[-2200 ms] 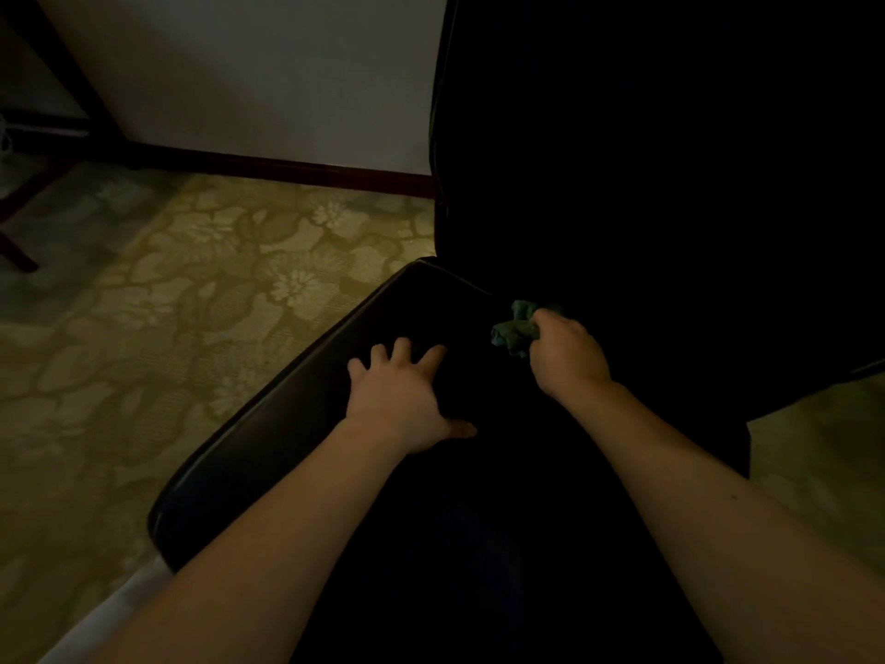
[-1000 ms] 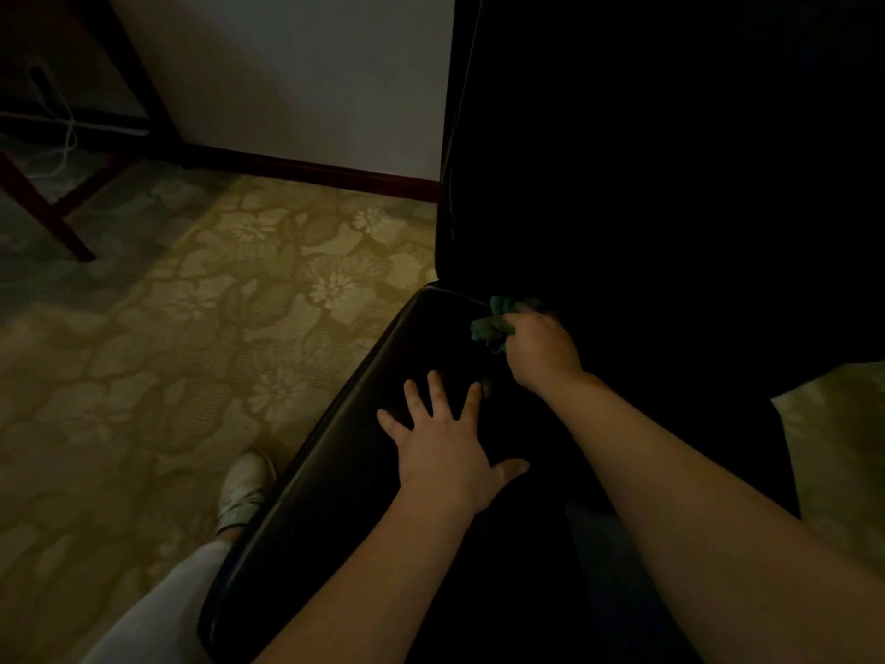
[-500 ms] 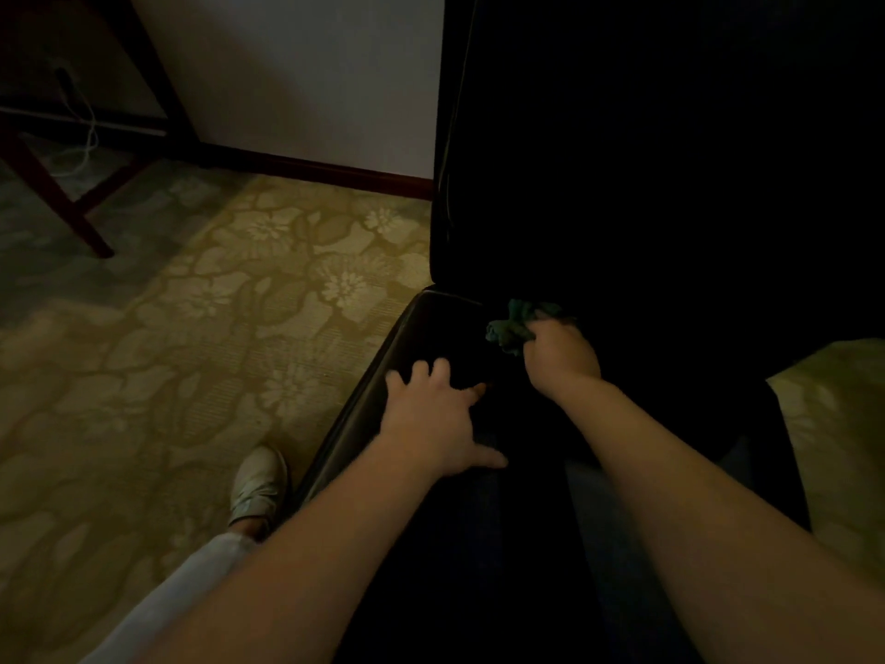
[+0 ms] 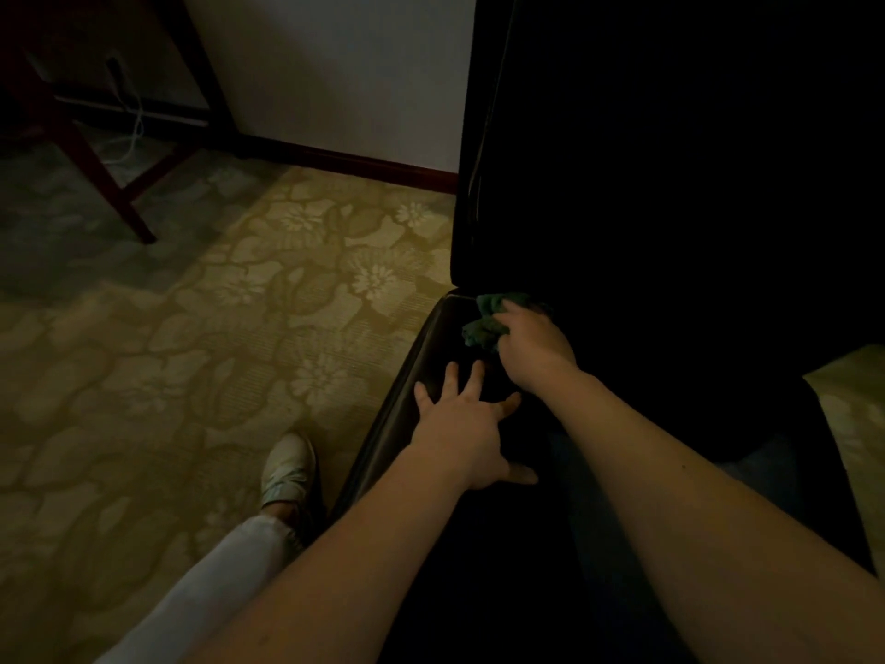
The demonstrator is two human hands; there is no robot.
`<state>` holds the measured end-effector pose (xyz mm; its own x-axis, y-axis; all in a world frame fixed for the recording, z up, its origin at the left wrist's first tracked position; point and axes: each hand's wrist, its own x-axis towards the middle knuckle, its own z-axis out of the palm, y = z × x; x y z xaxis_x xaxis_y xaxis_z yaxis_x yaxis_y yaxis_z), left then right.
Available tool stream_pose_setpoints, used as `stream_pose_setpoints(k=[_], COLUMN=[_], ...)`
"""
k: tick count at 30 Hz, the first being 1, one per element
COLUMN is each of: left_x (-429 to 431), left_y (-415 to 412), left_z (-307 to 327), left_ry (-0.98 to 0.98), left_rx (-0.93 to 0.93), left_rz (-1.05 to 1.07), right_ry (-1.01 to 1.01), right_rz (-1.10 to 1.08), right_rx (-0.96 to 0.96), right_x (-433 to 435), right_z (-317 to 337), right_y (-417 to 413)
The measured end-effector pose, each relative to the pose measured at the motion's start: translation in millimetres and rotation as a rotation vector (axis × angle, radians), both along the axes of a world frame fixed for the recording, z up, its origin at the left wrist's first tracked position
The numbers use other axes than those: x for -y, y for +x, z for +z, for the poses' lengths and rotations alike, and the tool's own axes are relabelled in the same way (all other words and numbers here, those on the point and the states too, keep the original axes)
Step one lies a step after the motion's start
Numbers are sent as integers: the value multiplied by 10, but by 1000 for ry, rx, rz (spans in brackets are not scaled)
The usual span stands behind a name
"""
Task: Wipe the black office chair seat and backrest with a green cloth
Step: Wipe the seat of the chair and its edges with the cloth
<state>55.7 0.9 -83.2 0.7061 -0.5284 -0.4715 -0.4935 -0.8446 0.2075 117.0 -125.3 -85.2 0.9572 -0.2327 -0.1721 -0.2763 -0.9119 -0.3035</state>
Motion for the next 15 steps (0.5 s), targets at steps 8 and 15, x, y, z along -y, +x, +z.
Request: stream_pose_setpoints(k=[8, 15], left_x=[-8, -19], left_y=[-40, -110], left_z=[18, -21], left_ry=[11, -7], left_rx=[12, 8], left_rz=[22, 34], right_ry=[-21, -49], right_rz=[-148, -106], right_rx=[-14, -53], right_x=[255, -52], right_z=[35, 44], right_y=[-185, 19])
